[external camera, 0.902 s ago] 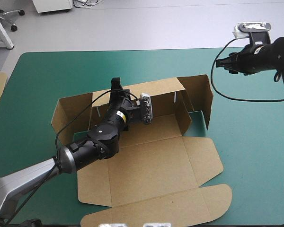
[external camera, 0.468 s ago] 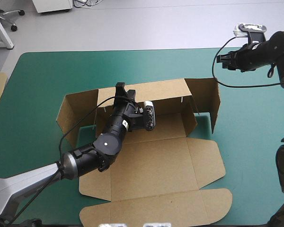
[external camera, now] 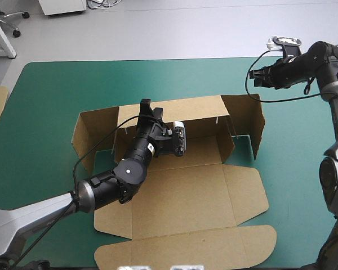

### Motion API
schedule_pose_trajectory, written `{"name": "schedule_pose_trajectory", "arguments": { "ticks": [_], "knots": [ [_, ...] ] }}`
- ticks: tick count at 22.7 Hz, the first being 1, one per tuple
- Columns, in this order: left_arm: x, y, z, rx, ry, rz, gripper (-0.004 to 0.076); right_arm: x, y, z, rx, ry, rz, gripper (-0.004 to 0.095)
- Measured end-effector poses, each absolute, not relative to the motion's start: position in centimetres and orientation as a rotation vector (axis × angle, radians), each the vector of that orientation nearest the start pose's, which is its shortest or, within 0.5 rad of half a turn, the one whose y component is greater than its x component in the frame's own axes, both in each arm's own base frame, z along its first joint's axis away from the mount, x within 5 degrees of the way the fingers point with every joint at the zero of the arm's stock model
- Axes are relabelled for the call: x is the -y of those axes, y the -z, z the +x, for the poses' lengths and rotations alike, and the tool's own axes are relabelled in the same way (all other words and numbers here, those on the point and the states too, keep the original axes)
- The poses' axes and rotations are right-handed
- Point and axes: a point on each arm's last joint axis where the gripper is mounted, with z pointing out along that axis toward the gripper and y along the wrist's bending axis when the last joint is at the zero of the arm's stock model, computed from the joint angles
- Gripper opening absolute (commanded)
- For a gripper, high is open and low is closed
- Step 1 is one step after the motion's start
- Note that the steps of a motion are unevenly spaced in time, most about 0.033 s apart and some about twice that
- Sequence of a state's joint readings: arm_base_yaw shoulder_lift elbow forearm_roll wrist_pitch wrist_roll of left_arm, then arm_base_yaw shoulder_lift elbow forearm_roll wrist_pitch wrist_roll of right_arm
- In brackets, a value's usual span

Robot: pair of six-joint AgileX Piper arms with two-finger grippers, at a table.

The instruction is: Fold the box

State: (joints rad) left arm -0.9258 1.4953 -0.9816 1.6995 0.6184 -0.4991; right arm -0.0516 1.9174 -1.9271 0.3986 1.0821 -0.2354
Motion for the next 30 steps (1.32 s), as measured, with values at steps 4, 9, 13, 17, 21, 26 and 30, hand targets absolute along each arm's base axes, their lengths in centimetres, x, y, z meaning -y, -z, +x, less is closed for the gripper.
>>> {"name": "schedule_pose_trajectory", "arguments": {
  "ticks": [4, 9, 13, 17, 21, 26, 30],
  "knots": [
    [22.9, -29.7, 23.8, -1.257, -0.791, 1.458, -0.0014, -1.2, -34.4, 43.3, -2.513, -0.442, -0.131, 0.0374],
    [23.1, -29.2, 24.1, -1.247, -0.819, 1.474, -0.0015, -3.0, -34.1, 43.1, -2.535, -0.477, -0.199, 0.0372],
    [23.1, -29.1, 24.1, -1.246, -0.825, 1.475, -0.0015, -4.1, -33.7, 42.4, -2.593, -0.535, -0.261, 0.0372],
    [23.1, -29.2, 24.1, -1.247, -0.825, 1.473, -0.0015, -4.3, -33.6, 41.4, -2.624, -0.570, -0.285, 0.0372],
    [23.1, -29.2, 24.1, -1.247, -0.825, 1.473, -0.0015, -4.5, -35.0, 38.7, -2.571, -0.584, -0.322, 0.0372],
    [23.1, -29.1, 24.1, -1.248, -0.825, 1.475, -0.0014, -5.0, -34.0, 35.9, -2.503, -0.657, -0.351, 0.0372],
    [23.2, -29.1, 24.1, -1.247, -0.826, 1.475, -0.0014, -5.1, -33.2, 34.3, -2.445, -0.654, -0.363, 0.0372]
  ]
}}
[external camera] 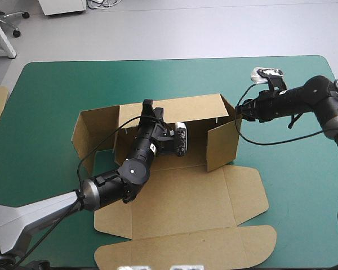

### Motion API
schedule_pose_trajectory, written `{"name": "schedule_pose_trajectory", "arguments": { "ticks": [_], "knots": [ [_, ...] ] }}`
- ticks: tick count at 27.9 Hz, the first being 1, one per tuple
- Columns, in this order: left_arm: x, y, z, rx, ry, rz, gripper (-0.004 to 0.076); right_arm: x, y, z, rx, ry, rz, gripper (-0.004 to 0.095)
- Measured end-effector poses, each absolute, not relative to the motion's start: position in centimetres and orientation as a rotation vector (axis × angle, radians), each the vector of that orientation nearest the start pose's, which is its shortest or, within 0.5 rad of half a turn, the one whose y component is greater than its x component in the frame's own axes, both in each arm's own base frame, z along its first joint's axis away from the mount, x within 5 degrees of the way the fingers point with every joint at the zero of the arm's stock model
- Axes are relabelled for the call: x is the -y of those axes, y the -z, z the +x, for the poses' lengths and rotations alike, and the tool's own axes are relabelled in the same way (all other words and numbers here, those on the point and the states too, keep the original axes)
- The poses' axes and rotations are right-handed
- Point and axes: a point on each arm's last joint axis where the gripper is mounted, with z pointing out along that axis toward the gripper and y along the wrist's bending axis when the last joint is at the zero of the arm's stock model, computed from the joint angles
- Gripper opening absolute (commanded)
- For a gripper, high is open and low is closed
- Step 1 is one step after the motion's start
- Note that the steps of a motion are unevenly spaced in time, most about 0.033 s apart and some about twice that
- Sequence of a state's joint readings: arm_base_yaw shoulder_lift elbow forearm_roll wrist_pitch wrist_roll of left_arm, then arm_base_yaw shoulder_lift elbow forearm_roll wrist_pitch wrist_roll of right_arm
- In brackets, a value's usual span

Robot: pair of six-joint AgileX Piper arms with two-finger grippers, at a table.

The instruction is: Fold the box

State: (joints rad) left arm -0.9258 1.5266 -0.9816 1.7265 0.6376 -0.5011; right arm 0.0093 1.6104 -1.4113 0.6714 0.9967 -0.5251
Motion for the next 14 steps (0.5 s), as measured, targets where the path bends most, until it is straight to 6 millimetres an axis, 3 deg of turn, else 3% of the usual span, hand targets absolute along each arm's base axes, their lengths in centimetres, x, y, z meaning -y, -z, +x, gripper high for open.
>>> {"name": "schedule_pose_trajectory", "arguments": {
  "ticks": [9, 14],
  "knots": [
    [23.2, -29.1, 24.1, -1.245, -0.827, 1.476, -0.0014, -5.3, -33.2, 29.8, -2.280, -0.639, -0.423, 0.0371],
    [23.2, -29.1, 24.1, -1.245, -0.827, 1.476, -0.0014, -5.5, -33.0, 28.7, -2.246, -0.667, -0.421, 0.0349]
  ]
}}
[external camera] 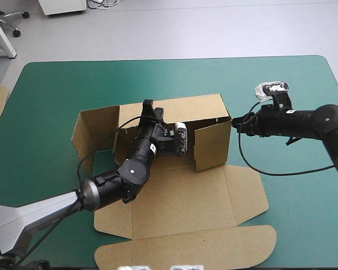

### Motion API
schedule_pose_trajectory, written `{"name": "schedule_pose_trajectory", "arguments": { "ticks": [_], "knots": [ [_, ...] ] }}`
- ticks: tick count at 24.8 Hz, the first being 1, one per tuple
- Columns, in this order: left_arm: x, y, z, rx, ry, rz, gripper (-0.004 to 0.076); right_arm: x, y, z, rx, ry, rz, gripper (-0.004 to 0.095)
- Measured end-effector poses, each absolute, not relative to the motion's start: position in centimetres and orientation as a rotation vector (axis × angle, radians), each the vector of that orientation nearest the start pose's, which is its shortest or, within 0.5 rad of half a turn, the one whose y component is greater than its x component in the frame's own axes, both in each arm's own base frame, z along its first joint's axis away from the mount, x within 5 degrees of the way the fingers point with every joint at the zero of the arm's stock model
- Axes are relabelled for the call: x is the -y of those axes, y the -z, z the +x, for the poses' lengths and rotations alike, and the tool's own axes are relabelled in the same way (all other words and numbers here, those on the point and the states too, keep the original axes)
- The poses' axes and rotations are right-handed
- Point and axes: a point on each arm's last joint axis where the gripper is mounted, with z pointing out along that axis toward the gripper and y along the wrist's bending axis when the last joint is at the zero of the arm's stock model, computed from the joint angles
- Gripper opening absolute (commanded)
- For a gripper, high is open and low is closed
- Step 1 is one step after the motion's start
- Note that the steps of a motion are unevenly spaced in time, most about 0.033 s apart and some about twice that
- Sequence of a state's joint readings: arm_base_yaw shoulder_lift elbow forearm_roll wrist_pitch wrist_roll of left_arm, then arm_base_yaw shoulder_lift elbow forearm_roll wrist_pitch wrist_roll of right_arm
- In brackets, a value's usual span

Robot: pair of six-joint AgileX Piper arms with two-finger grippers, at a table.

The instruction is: Fold the box

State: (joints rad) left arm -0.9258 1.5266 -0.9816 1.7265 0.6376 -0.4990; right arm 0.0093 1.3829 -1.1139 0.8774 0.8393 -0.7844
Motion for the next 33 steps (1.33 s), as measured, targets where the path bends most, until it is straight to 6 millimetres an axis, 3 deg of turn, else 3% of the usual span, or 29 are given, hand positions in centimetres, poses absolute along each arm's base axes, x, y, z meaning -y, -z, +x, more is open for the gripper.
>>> {"name": "schedule_pose_trajectory", "arguments": {
  "ticks": [6, 14, 23, 33],
  "knots": [
    [23.2, -29.1, 24.1, -1.245, -0.827, 1.477, -0.0015, -5.9, -33.8, 27.3, -2.225, -0.693, -0.454, 0.0345],
    [23.2, -29.0, 24.1, -1.245, -0.829, 1.478, -0.0015, -6.1, -33.9, 27.1, -2.226, -0.723, -0.462, 0.0346],
    [23.2, -29.1, 24.1, -1.244, -0.831, 1.477, -0.0014, -8.0, -31.7, 25.8, -2.268, -0.616, -0.557, 0.0347],
    [23.2, -29.1, 24.2, -1.245, -0.831, 1.477, -0.0015, -7.5, -34.7, 22.1, -2.184, -0.464, -0.554, 0.0343]
  ]
}}
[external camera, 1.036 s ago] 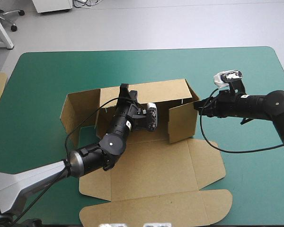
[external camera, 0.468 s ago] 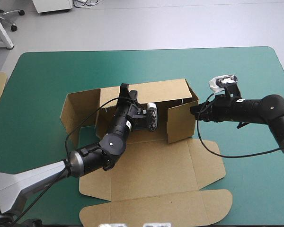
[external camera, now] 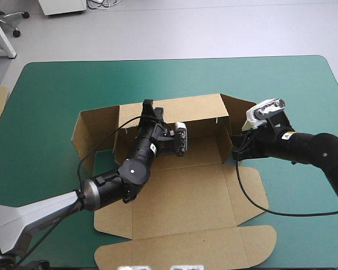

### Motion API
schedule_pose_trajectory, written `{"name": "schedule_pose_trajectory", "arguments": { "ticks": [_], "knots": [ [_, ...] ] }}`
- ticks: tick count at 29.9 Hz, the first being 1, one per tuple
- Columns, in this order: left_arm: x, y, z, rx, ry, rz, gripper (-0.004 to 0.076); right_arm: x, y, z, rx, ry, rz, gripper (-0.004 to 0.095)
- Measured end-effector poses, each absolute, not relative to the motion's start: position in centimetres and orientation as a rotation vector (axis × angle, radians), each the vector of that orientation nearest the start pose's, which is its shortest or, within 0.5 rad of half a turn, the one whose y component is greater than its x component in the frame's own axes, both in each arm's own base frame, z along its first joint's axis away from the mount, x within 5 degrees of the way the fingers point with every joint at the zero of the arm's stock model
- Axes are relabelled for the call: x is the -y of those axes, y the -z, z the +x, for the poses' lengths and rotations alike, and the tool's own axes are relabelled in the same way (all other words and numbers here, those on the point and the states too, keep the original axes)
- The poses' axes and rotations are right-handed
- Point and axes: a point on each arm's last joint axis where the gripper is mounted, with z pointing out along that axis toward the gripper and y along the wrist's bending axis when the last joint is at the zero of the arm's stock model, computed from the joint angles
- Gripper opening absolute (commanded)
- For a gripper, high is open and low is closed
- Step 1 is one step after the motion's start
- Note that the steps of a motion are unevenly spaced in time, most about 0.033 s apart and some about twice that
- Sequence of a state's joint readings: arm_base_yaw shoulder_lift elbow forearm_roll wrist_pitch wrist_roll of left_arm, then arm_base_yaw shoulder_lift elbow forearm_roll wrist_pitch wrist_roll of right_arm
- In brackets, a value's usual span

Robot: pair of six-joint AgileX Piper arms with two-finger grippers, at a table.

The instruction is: Fold the box

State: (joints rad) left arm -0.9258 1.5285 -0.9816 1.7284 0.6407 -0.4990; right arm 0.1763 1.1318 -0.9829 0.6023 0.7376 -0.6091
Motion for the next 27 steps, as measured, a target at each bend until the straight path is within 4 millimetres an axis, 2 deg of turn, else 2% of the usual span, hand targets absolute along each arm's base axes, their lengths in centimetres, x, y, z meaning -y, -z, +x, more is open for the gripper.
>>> {"name": "schedule_pose_trajectory", "arguments": {
  "ticks": [4, 7, 12, 16, 20, 24, 27],
  "knots": [
    [23.2, -29.1, 24.2, -1.245, -0.831, 1.477, -0.0015, -7.0, -35.6, 21.8, -2.201, -0.431, -0.496, 0.0342],
    [23.2, -29.1, 24.2, -1.245, -0.831, 1.477, -0.0015, -6.7, -37.3, 21.8, -2.221, -0.421, -0.423, 0.0335],
    [23.2, -29.1, 24.2, -1.245, -0.831, 1.477, -0.0014, -6.1, -42.0, 21.7, -2.196, -0.357, -0.341, 0.0332],
    [23.2, -29.1, 24.2, -1.245, -0.831, 1.477, -0.0014, -5.9, -45.2, 22.9, -2.178, -0.308, -0.326, 0.0332],
    [23.1, -29.1, 24.2, -1.245, -0.832, 1.476, -0.0014, -6.5, -46.3, 25.9, -2.240, -0.304, -0.352, 0.0332],
    [23.1, -29.1, 24.2, -1.245, -0.832, 1.476, -0.0014, -6.6, -45.6, 30.3, -2.341, -0.315, -0.347, 0.0331],
    [23.1, -29.1, 24.2, -1.245, -0.832, 1.476, -0.0015, -5.8, -44.4, 33.8, -2.407, -0.338, -0.303, 0.0332]
  ]
}}
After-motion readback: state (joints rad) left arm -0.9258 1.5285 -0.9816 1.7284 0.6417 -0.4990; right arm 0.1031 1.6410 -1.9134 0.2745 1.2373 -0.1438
